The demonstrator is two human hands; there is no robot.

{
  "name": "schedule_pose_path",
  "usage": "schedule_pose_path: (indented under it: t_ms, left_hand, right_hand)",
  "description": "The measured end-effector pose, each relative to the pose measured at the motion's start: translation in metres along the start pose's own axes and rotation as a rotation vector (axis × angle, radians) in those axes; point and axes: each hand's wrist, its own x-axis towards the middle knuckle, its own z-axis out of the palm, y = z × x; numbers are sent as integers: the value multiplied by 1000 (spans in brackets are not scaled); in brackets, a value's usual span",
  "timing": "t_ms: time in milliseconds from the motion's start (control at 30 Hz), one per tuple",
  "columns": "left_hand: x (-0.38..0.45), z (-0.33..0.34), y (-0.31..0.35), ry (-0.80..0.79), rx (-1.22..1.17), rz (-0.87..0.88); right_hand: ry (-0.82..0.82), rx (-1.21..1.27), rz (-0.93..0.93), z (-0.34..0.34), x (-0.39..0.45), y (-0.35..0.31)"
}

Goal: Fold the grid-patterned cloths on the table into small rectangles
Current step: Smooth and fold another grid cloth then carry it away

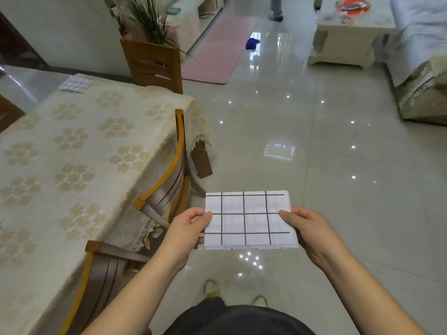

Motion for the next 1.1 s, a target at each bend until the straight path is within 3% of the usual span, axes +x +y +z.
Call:
schedule_pose_path:
  t_ms: [733, 1100]
  left_hand:
    - [210, -32, 89, -29, -126, -24]
    - [315, 12, 142, 2, -84, -39]
  right_hand:
    - [47, -87, -69, 76, 165, -123]
    - [64, -47, -98, 55, 263, -184]
